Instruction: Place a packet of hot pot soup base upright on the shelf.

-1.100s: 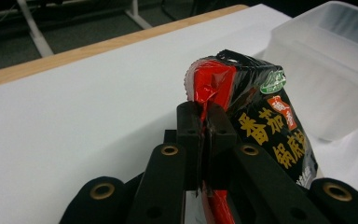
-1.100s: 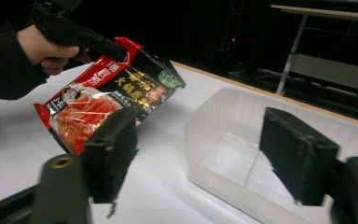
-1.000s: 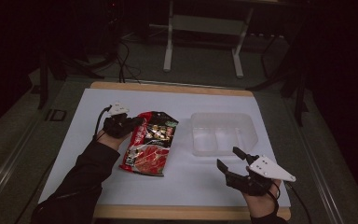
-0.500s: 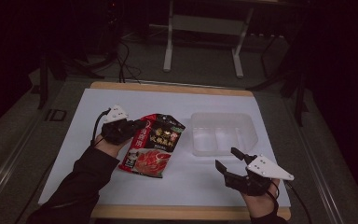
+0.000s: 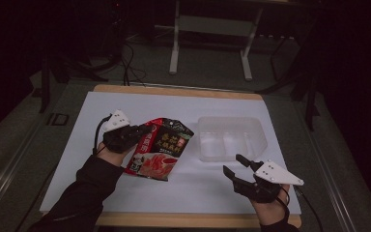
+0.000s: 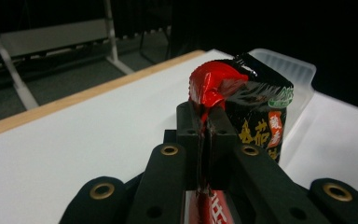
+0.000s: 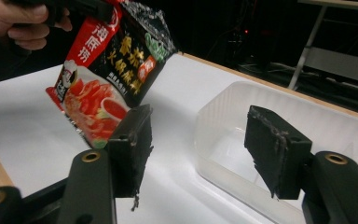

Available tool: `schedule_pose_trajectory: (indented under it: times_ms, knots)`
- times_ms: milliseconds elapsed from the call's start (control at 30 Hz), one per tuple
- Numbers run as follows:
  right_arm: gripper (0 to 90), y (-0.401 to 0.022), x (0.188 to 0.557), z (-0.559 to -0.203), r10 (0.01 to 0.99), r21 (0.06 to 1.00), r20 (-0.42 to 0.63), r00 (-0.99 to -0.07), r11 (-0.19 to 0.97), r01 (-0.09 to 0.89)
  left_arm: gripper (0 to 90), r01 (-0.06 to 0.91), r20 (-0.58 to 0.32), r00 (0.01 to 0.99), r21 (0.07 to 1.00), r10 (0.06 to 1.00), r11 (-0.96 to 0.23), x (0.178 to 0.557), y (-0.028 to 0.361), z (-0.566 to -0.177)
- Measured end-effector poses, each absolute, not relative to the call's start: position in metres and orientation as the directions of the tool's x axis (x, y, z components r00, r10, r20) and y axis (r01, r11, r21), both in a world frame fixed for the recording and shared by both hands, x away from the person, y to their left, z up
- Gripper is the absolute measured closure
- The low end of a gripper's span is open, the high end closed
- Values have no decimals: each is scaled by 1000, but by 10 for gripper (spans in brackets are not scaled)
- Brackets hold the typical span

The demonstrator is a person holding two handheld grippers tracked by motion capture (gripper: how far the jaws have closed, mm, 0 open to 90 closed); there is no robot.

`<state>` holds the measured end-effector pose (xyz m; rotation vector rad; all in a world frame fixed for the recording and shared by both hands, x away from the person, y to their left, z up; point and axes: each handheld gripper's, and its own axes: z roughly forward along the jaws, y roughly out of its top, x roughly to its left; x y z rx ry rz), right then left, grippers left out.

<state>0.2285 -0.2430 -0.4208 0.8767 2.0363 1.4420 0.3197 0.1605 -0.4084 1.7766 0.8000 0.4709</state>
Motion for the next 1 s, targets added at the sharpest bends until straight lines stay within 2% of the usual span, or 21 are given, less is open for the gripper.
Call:
schedule_pose_trajectory:
  times_ms: [300,433,567,867,1000]
  knots:
    - [407,-243,232,-405,723,956,-8,-691,208,207,872,280,-144,712,956,687,-90,316,167,-394]
    - [389,-233,237,-389,697,962,-34,-716,215,165,873,231,-154,745,972,649,-35,308,167,-384]
    - [346,-216,244,-371,655,967,-63,-753,228,117,873,250,-198,769,968,608,0,308,164,-378]
    - [328,-183,268,-358,609,967,-59,-791,231,105,873,235,-188,785,972,590,-3,306,157,-370]
    - [340,-167,286,-358,594,966,-28,-804,222,131,872,237,-195,789,972,583,4,306,157,-370]
